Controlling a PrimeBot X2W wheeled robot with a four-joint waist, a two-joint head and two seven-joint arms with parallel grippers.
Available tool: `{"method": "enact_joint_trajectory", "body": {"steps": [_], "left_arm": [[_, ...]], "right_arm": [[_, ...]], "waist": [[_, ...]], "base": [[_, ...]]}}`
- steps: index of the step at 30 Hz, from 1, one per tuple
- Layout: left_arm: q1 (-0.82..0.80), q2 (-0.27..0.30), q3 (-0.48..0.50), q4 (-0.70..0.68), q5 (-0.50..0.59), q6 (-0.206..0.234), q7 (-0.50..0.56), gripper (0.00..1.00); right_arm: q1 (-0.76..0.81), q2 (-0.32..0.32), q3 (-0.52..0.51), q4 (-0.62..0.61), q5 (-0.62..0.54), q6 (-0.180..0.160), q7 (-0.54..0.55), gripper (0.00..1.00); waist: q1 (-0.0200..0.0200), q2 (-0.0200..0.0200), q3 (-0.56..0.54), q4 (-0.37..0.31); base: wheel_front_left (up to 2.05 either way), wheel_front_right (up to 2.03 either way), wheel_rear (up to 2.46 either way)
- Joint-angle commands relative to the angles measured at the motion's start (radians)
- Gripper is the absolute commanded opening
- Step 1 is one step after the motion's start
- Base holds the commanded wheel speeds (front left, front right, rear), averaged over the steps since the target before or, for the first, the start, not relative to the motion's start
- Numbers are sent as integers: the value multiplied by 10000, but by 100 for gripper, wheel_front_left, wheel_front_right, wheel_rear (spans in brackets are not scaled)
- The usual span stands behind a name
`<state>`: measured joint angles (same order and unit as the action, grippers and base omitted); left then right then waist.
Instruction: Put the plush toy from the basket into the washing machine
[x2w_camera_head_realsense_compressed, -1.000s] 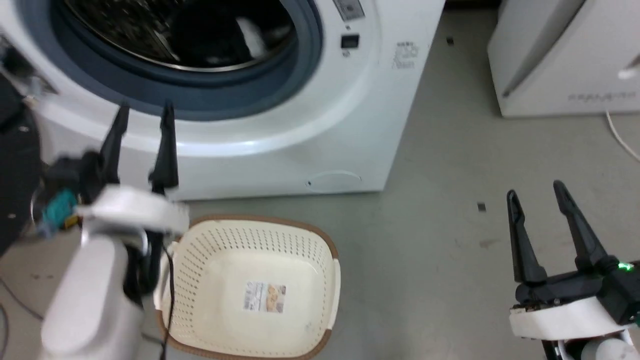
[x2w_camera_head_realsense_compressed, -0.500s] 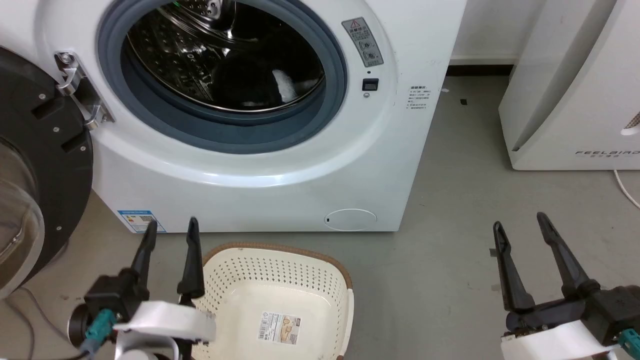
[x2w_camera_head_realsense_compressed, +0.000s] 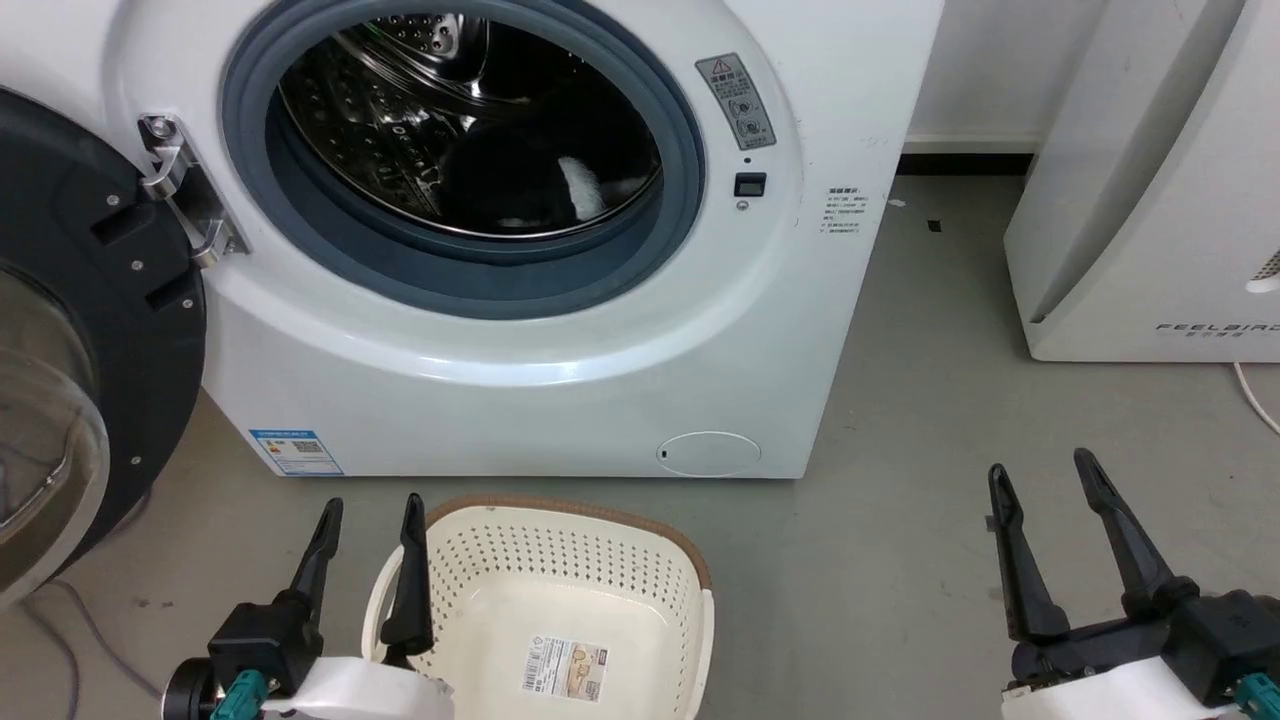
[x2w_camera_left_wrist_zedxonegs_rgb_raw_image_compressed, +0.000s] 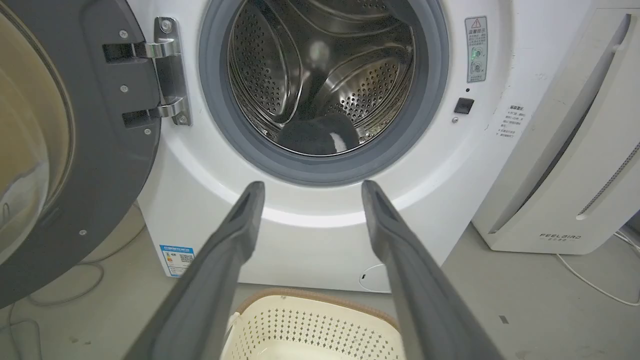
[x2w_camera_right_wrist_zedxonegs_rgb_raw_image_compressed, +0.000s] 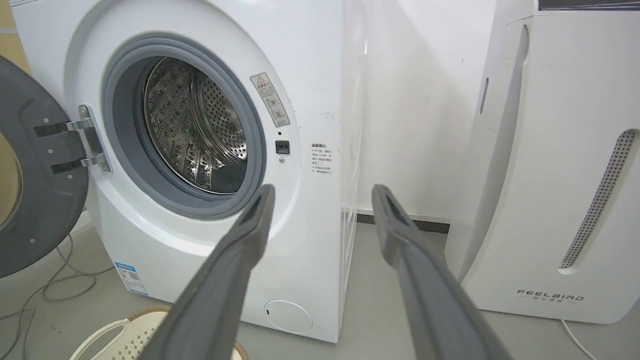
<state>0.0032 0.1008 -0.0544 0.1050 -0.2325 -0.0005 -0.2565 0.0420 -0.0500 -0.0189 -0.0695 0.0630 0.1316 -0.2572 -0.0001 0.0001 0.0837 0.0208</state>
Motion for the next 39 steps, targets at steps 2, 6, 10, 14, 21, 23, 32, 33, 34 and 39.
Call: {"method": "enact_joint_trajectory", "body": {"steps": [2, 6, 10, 14, 21, 23, 32, 33, 34, 39], "left_arm": [[137, -115, 76, 37, 158, -134, -53, 100], [19, -198, 96, 109, 197, -301, 1, 0], [16, -214, 76, 119, 205, -290, 33, 0], [14, -223, 91, 81, 273, -281, 114, 0], [12, -240, 117, 15, 393, -264, 258, 0], [11, -242, 121, 6, 410, -262, 278, 0], [8, -263, 155, -79, 564, -240, 462, 0], [7, -265, 159, -89, 581, -238, 482, 0], [7, -268, 162, -98, 598, -236, 502, 0], [5, -280, 181, -145, 684, -224, 605, 0]], "right_arm": [[140, -2, 35, 44, 28, -9, -46, 100], [10, 0, 25, 20, 0, 0, 1, 0], [1, 0, 19, 26, -8, 0, 27, 0], [-13, 0, 24, 47, -28, 0, 109, 0], [-37, 0, 34, 85, -63, -1, 253, 0], [-40, 0, 35, 91, -68, -1, 274, 0], [-71, 0, 48, 139, -113, -2, 458, 0], [-74, 0, 49, 145, -118, -2, 479, 0], [-77, 0, 50, 150, -123, -2, 499, 0], [-94, -1, 57, 177, -149, -2, 602, 0]], "waist": [[1, -1, -27, 40], [1, -1, -36, 74], [1, -1, -44, 76], [1, -1, -69, 67], [1, -1, -114, 51], [1, -1, -120, 49], [1, -1, -178, 28], [1, -1, -184, 26], [1, -1, -191, 24], [1, -1, -223, 12]], "base": [[0, 0, 0], [0, 0, 0], [0, 0, 0], [0, 0, 0], [0, 0, 0], [0, 0, 0], [0, 0, 0], [0, 0, 0], [0, 0, 0], [0, 0, 0]]}}
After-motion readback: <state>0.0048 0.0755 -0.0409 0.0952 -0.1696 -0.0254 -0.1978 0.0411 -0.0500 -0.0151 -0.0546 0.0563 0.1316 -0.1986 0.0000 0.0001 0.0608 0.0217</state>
